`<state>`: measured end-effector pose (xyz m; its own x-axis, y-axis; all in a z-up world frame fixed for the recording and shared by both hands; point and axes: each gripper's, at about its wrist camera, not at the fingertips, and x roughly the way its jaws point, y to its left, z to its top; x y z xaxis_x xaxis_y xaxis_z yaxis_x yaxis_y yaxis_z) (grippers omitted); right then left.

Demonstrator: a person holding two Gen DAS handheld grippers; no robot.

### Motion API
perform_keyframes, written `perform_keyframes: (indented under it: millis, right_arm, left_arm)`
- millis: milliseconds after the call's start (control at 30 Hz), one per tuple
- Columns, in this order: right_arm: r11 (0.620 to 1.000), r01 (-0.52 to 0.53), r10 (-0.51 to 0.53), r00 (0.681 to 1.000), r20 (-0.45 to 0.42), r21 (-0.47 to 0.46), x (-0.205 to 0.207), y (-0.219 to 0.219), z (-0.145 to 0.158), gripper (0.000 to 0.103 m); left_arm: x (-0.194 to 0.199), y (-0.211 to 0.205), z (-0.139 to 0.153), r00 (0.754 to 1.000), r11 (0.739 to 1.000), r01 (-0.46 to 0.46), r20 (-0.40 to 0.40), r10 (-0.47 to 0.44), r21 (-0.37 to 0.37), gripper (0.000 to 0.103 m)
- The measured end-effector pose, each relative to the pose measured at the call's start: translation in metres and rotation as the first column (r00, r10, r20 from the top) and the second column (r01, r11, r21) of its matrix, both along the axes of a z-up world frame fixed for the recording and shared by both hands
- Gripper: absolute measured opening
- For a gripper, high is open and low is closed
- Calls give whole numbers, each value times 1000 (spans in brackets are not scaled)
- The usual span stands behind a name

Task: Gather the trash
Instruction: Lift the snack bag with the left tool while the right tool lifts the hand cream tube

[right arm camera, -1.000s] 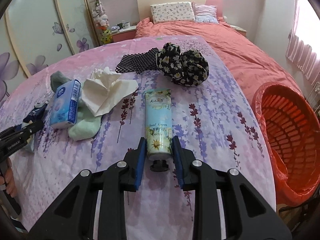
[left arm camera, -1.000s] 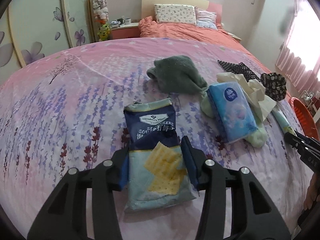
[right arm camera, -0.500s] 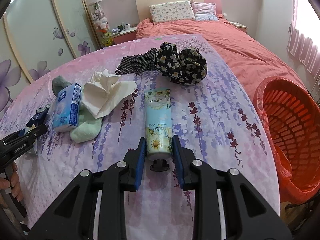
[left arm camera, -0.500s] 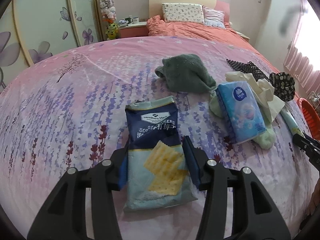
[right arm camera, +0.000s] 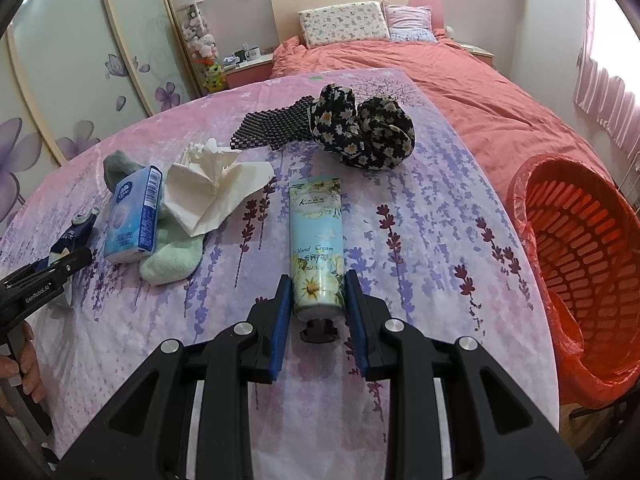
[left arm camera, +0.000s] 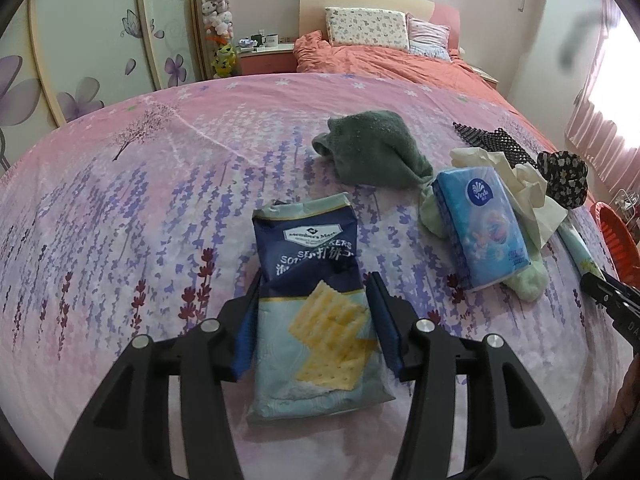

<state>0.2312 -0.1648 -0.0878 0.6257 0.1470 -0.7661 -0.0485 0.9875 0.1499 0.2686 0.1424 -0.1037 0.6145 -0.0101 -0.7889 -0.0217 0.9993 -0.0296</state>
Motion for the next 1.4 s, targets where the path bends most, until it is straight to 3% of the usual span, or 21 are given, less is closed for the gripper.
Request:
perform_keyframes:
  millis: [400,567,667,867,1133,1400]
  right_arm:
    - [999,-1,1,1000,1,43,-1,-8,0,27]
    - [1000,-8,8,1000,3,14,0,-5,1,28]
    - [1000,-15,15,1000,3,-4,4,-1,2,28]
    - [1000,-14,14,1000,7,16,0,-4,4,27]
    - [998,-3,1,1000,31,61,-15,-13,12,26]
    - [995,18,-30,992,126,98,-41,-32,43,26]
  left_arm:
    - [-1,2,1,1000,1000,-2,2,2,-14,54]
    - [-2,4,1,1000,1000,1,7,-1,-29,54]
    - [-2,4,2,1000,1000,0,5,0,-1,45]
    - [-3,-2,6,999,999,24,21,-25,36,40]
    - [-16,-3,24,998,1000,19,62,-20,19,39]
    - [-32,-32,60,988,997,78,134,-75,-15,39]
